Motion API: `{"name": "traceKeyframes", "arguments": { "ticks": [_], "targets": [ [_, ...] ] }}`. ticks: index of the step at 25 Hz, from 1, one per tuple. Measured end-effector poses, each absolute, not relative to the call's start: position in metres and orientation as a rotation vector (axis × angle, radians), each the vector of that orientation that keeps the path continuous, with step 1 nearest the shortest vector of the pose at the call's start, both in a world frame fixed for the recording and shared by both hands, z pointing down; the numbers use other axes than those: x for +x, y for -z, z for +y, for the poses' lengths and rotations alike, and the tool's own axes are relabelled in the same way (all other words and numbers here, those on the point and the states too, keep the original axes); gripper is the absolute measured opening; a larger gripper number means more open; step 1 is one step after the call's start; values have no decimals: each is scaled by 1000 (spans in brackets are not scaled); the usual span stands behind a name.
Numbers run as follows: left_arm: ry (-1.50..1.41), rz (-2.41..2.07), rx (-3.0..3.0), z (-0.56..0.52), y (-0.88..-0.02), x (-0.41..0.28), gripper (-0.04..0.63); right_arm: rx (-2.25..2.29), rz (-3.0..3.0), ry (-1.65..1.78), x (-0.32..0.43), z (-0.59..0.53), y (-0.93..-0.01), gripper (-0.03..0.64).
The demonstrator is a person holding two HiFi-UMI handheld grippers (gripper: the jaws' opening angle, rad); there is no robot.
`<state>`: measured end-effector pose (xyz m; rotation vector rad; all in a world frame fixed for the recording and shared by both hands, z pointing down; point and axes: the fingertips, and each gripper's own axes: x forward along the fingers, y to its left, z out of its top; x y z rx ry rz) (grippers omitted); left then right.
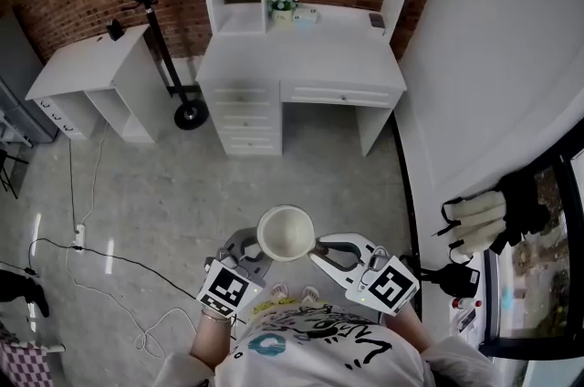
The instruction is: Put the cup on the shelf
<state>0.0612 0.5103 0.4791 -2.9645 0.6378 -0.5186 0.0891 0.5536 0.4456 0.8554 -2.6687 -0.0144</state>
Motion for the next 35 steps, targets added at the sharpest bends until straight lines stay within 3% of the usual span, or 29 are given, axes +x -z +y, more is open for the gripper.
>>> {"name": "traceKeyframes", "arguments": {
  "ticks": [21,35],
  "targets": [
    [523,682,-2951,438,-485,13,15,894,-2713,-54,42,481,-450,60],
    [517,793,-2921,299,-481,28,15,785,-2732,-10,61,341,-449,61]
  ]
}}
